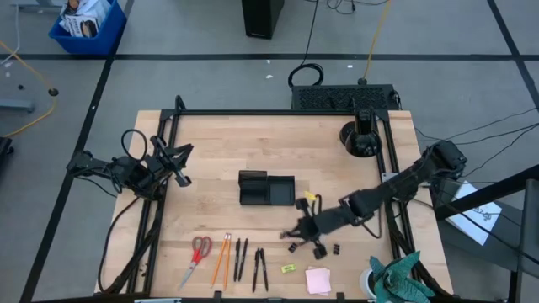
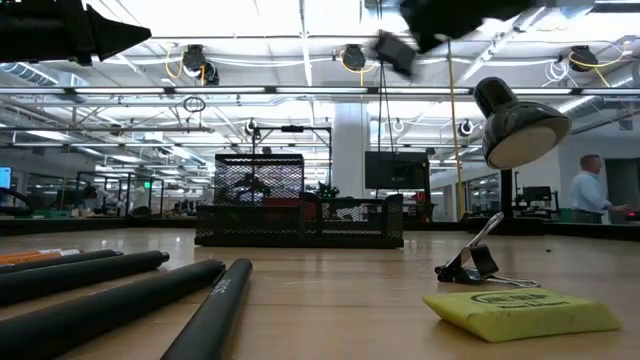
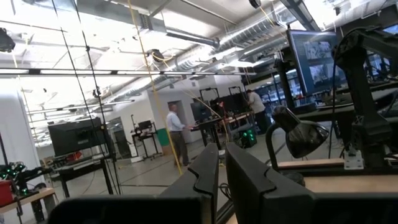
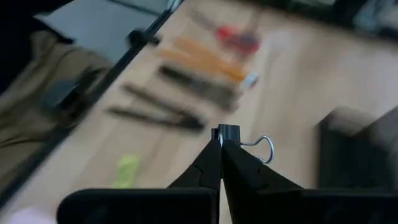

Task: Pick and place office supplies into organizer
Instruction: Put the black binder clip into the black desk organizer

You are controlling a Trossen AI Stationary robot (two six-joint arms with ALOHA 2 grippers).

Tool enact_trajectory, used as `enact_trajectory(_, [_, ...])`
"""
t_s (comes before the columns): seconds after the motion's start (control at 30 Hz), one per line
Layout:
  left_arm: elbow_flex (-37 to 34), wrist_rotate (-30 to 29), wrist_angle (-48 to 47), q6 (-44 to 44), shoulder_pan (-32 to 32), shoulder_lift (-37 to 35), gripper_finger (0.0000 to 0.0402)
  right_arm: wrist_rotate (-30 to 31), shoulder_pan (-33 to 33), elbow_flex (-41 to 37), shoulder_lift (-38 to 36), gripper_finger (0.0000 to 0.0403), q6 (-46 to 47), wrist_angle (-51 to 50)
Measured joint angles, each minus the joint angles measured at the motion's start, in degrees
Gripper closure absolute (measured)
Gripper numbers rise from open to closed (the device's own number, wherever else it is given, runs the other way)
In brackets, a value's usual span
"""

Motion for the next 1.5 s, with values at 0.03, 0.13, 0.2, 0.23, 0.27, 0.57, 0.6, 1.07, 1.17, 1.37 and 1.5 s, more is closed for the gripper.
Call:
enact_trajectory(0.03, [0.0, 0.0, 0.0, 0.0, 0.0, 0.0, 0.0364, 0.1, -1.1, 0.0, 0.3, 0.0402, -2.6, 1.6])
enact_trajectory(0.13, [0.0, 0.0, 0.0, 0.0, 0.0, 0.0, 0.0364, 2.5, -4.4, 0.0, 2.3, 0.0402, -8.7, 8.9])
enact_trajectory(0.2, [0.0, 0.0, 0.1, 0.0, 0.0, 0.0, 0.0364, 4.9, -6.8, 0.0, 4.1, 0.0402, -11.5, 13.0])
enact_trajectory(0.23, [0.0, 0.0, 0.1, 0.0, 0.0, 0.0, 0.0364, 5.4, -8.0, 0.0, 5.3, 0.0402, -12.4, 15.4])
enact_trajectory(0.27, [0.0, -0.2, 0.1, 0.2, 0.0, 0.0, 0.0364, 5.5, -9.2, 0.1, 6.7, 0.0402, -13.2, 17.0])
enact_trajectory(0.57, [0.0, -0.4, 0.1, 2.4, 0.0, 0.0, 0.0364, 7.7, -13.9, 0.0, 17.7, 0.0402, -15.1, 27.3])
enact_trajectory(0.6, [0.0, -0.4, 0.1, 2.6, 0.0, 0.0, 0.0364, 8.6, -14.0, 0.0, 18.6, 0.0402, -15.9, 28.1])
enact_trajectory(1.07, [0.0, -0.5, 0.1, 2.8, 0.0, 0.0, 0.0364, 11.6, -15.2, 0.0, 21.9, 0.0403, -18.1, 28.1])
enact_trajectory(1.17, [0.0, -0.5, 0.1, 2.8, 0.0, 0.0, 0.0364, 11.5, -15.4, 0.0, 21.9, 0.0403, -16.5, 27.4])
enact_trajectory(1.37, [0.0, -0.5, 0.1, 2.8, 0.0, 0.0, 0.0364, 9.9, -15.5, 0.0, 21.9, 0.0403, -14.3, 27.2])
enact_trajectory(1.5, [0.0, -0.4, 0.1, 2.8, 0.0, 0.0, 0.0364, 9.7, -15.7, 0.0, 21.9, 0.0403, -13.8, 27.2])
